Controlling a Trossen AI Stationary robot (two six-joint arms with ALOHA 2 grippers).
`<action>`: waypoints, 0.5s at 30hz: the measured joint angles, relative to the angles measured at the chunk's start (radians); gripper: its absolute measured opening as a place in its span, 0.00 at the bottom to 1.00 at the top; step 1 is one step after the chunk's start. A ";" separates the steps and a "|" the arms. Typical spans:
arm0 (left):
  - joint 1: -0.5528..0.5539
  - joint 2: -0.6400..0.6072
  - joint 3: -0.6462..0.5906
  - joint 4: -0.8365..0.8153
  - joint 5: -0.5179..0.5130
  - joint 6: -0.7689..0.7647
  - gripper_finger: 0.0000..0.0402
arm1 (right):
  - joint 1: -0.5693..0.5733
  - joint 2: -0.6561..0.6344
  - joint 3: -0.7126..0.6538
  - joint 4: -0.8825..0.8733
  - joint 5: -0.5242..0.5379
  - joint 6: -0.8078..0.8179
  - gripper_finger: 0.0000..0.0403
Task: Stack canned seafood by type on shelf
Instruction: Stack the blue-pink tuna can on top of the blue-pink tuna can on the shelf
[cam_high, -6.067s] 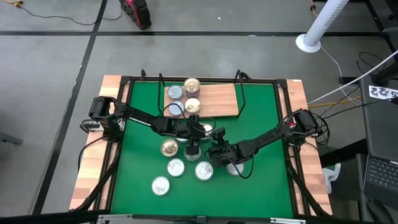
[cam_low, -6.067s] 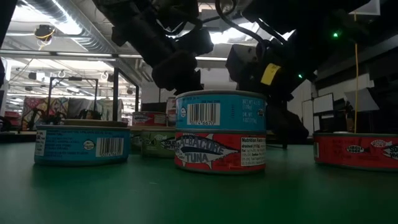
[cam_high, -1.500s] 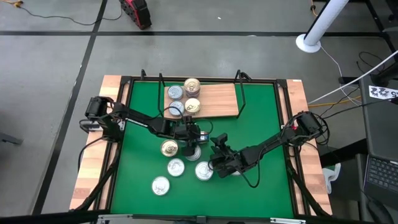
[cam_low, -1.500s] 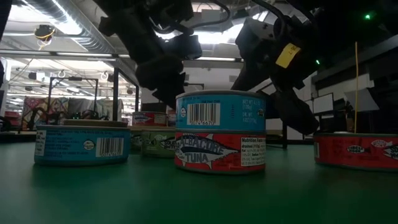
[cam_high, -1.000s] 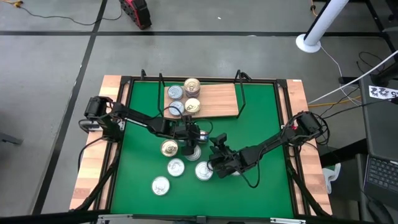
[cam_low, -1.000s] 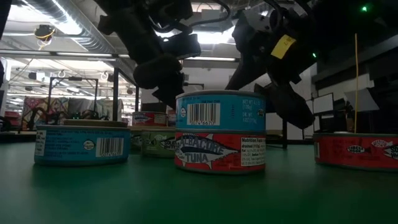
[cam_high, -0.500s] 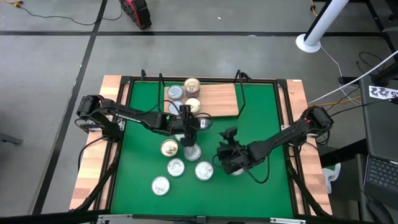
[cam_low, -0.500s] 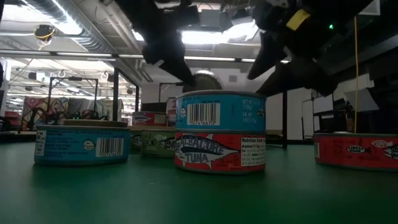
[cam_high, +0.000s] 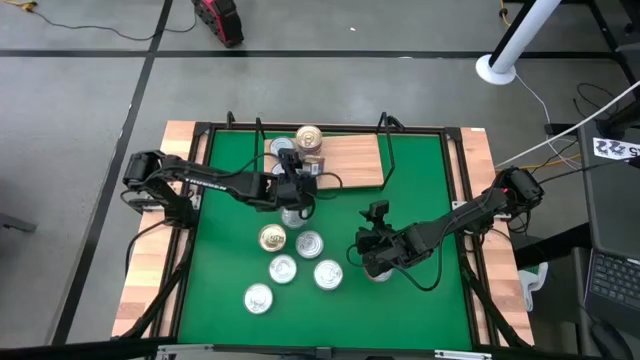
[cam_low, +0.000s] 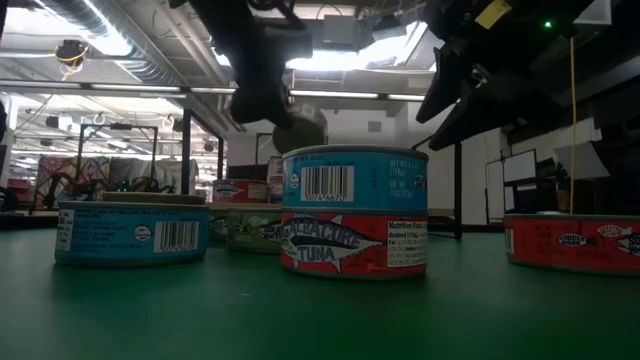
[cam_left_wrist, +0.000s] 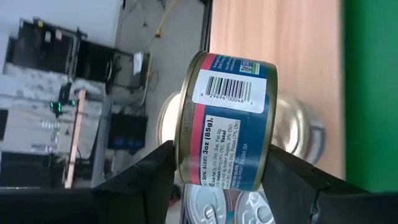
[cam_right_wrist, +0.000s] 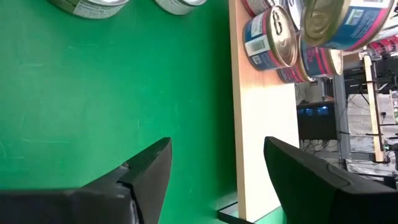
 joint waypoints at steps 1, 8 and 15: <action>0.008 0.000 0.000 -0.008 0.000 -0.015 0.51 | 0.000 0.000 0.000 -0.001 0.000 0.000 0.63; 0.059 0.018 0.000 -0.034 0.000 -0.046 0.52 | 0.000 0.000 0.000 0.001 0.000 0.000 0.63; 0.090 0.042 0.000 -0.032 0.000 -0.043 0.52 | 0.000 0.000 0.000 0.001 -0.012 -0.001 0.63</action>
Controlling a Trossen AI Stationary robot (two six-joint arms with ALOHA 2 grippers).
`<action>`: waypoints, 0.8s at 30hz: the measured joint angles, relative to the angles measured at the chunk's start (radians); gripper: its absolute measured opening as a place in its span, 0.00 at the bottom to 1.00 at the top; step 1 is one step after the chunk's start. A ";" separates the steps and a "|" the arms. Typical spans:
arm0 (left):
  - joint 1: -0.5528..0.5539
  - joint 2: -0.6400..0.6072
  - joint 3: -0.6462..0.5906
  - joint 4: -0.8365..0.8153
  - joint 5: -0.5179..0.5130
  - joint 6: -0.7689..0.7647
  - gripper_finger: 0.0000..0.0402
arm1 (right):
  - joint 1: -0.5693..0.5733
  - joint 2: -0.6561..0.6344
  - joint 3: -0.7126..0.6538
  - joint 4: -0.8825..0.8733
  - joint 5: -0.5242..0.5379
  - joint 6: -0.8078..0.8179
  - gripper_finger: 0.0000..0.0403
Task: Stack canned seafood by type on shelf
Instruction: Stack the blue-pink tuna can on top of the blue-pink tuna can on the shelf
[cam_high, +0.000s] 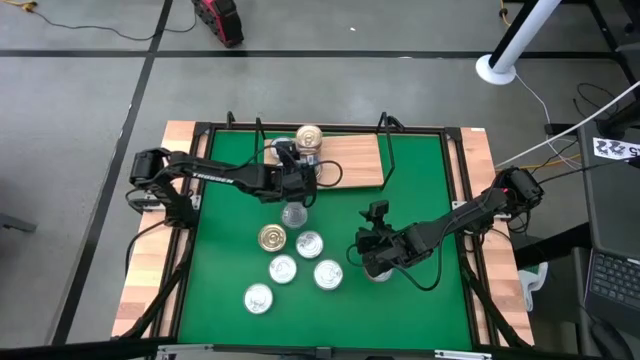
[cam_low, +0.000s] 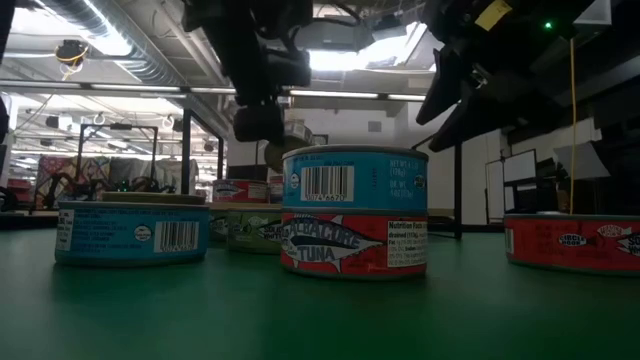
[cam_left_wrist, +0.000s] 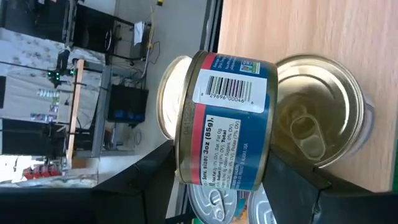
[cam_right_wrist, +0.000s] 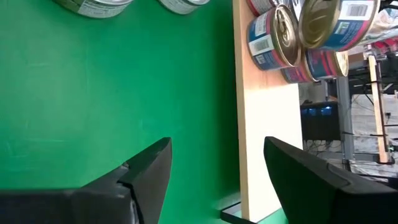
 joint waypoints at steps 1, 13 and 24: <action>0.002 0.006 0.000 -0.002 0.000 0.000 0.52 | 0.000 0.000 0.000 0.000 -0.001 0.000 0.63; -0.002 0.036 0.000 0.001 -0.008 0.014 0.52 | 0.000 0.000 -0.001 0.002 -0.030 0.000 0.63; -0.002 0.039 0.001 0.001 -0.006 0.022 0.52 | 0.000 0.000 -0.001 0.001 -0.031 0.000 0.63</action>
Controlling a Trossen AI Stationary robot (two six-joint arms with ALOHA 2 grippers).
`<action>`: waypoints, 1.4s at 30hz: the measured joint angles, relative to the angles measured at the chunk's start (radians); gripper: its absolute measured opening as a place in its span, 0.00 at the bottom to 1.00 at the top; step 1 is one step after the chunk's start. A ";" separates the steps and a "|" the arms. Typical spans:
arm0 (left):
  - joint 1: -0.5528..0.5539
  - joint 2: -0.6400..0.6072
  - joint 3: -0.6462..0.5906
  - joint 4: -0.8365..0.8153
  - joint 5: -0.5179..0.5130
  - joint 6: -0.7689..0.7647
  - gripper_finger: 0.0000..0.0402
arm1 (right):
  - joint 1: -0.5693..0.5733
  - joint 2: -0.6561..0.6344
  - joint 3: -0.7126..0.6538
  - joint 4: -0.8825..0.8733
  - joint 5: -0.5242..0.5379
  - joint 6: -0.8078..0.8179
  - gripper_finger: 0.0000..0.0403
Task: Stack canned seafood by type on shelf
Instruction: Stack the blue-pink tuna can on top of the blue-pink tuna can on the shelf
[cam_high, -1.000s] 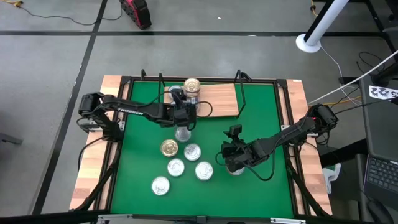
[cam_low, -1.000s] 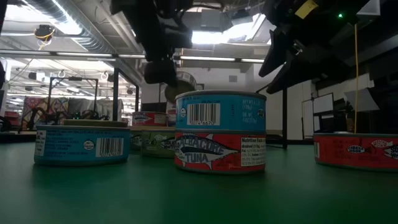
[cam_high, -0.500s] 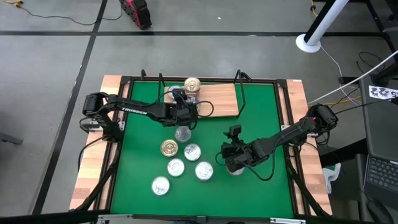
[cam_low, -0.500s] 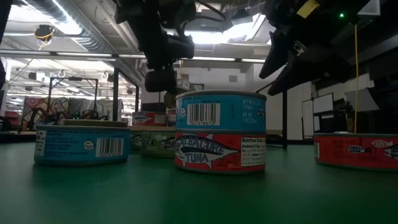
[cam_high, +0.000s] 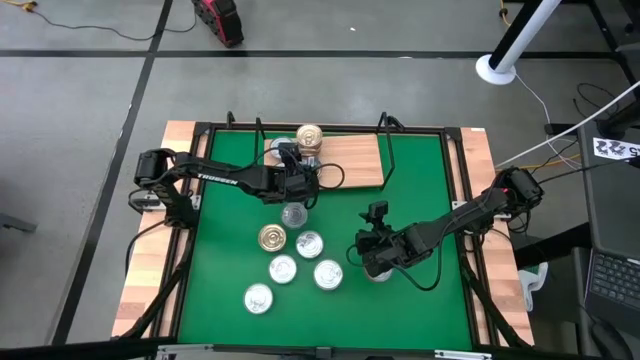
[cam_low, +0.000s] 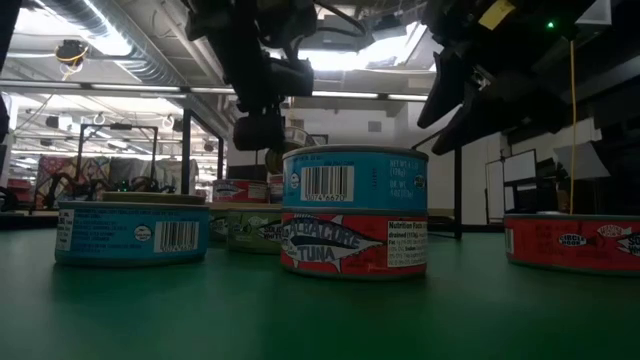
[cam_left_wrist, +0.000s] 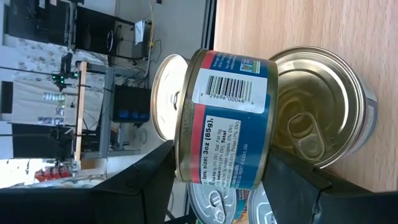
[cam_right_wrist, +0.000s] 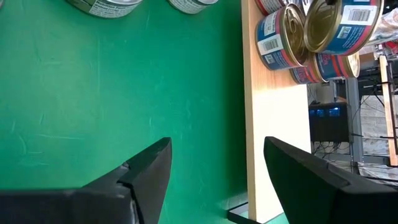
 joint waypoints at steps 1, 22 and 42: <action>-0.001 0.000 0.000 0.000 0.000 -0.001 0.52 | 0.000 0.000 0.000 0.000 0.000 0.000 0.63; -0.019 0.004 -0.002 -0.008 0.044 -0.073 0.67 | 0.000 0.000 0.000 0.000 0.000 -0.007 0.63; -0.060 0.003 -0.002 -0.091 0.033 -0.068 0.70 | 0.000 0.000 0.000 -0.001 0.000 -0.008 0.63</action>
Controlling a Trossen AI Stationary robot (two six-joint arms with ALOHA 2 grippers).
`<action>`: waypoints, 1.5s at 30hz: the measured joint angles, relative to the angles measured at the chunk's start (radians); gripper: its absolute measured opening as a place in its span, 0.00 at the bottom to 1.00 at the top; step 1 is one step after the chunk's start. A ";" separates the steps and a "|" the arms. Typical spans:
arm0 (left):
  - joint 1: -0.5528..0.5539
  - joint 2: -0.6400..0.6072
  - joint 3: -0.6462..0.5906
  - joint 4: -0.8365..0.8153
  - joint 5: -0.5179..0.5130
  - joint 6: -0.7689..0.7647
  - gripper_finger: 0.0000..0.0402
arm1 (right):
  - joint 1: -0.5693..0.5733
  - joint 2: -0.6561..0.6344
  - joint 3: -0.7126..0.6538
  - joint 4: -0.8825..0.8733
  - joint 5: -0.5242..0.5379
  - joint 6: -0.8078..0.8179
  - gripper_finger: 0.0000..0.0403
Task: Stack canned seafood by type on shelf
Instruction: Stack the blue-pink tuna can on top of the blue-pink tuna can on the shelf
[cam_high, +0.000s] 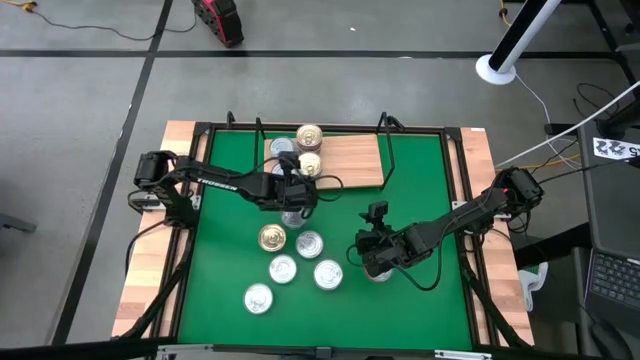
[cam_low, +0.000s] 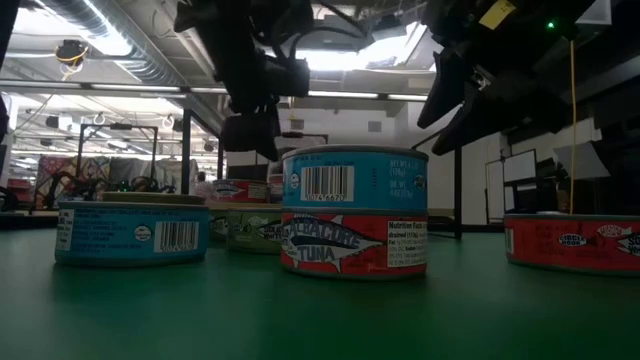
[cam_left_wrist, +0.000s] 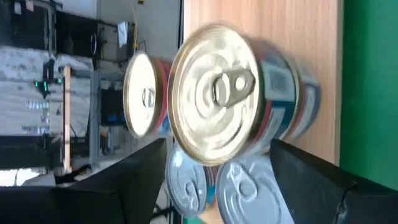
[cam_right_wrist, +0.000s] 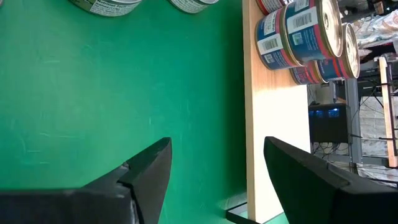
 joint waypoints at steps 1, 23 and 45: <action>0.000 0.000 0.000 -0.017 0.000 -0.017 0.70 | 0.000 0.000 0.000 0.000 0.000 0.000 0.63; -0.221 -0.002 0.089 -0.047 0.001 -0.185 0.70 | 0.000 0.000 0.000 0.004 -0.001 0.000 0.63; -0.370 -0.002 0.084 -0.256 0.446 -0.848 0.64 | 0.000 0.000 0.000 0.032 -0.139 0.001 0.63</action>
